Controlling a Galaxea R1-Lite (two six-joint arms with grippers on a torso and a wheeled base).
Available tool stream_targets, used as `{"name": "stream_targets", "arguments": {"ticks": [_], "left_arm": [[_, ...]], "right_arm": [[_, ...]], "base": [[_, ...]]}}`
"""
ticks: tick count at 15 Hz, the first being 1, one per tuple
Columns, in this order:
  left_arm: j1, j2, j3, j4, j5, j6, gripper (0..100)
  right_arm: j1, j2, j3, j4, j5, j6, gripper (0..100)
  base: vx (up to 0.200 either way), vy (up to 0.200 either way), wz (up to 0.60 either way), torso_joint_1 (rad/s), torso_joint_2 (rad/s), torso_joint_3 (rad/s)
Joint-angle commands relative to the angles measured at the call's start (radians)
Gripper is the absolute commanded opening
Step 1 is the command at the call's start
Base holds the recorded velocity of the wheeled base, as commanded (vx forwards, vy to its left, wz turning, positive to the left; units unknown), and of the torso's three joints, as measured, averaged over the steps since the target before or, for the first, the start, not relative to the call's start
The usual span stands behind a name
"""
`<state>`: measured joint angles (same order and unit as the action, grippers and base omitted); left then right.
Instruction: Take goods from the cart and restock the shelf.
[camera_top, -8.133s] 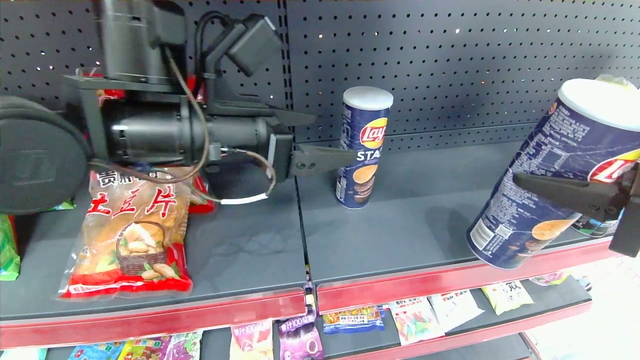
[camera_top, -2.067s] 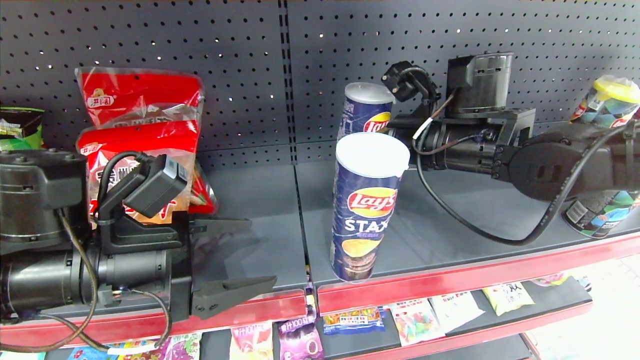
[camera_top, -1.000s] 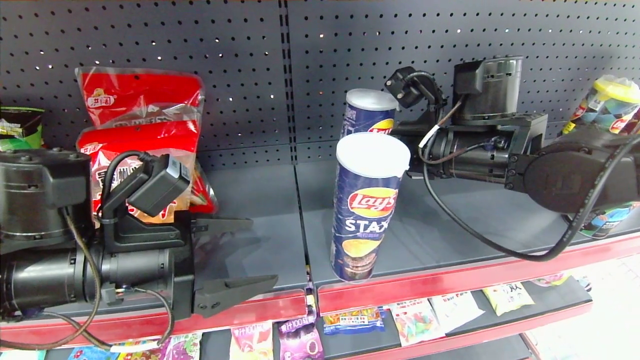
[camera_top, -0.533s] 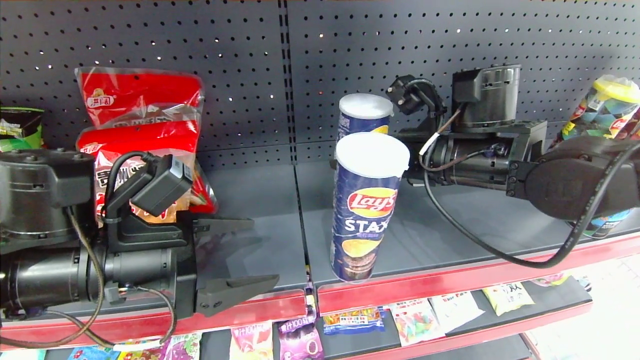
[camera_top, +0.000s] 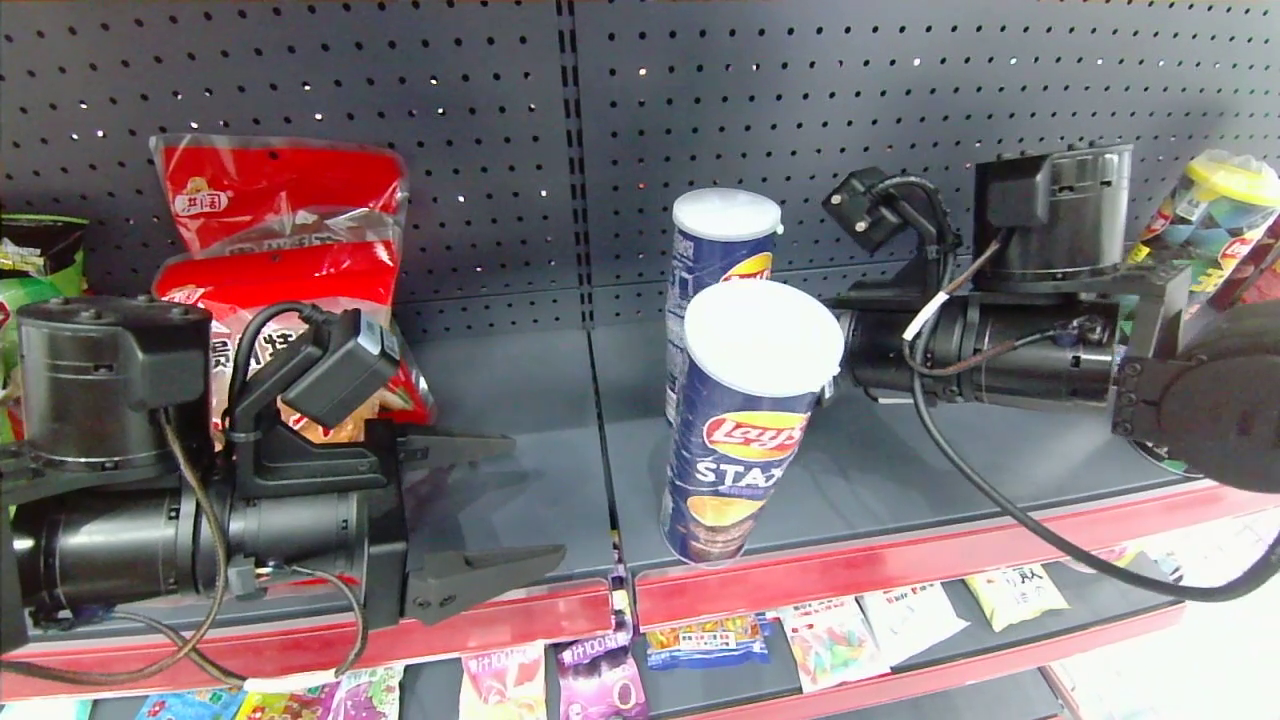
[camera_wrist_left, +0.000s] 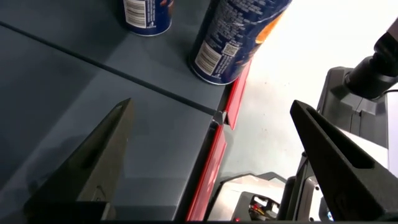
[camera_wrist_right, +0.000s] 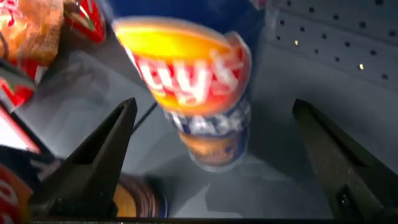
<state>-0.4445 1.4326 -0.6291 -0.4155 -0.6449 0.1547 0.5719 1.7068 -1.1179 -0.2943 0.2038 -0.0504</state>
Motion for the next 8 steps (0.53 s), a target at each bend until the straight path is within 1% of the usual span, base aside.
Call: {"name": "stream_targets", "arguments": {"ticks": [1,6,8], "left_arm": [[0.000,0.006,-0.001,0.000,0.002,0.000,100],[-0.011,0.009,-0.006,0.000,0.013,0.000,100],[-0.011,0.014,-0.017,0.000,0.019,0.000,100]], "right_arm": [[-0.018,-0.036,0.027,0.000,0.000,0.000,100],[-0.052,-0.033,0.035,0.000,0.000,0.000,100],[-0.073,-0.070,0.089,0.000,0.000,0.000,100]], "base": [[0.000,0.000,0.00,0.000,0.00,0.000],[0.000,0.000,0.00,0.000,0.00,0.000],[0.000,0.000,0.00,0.000,0.00,0.000]]}}
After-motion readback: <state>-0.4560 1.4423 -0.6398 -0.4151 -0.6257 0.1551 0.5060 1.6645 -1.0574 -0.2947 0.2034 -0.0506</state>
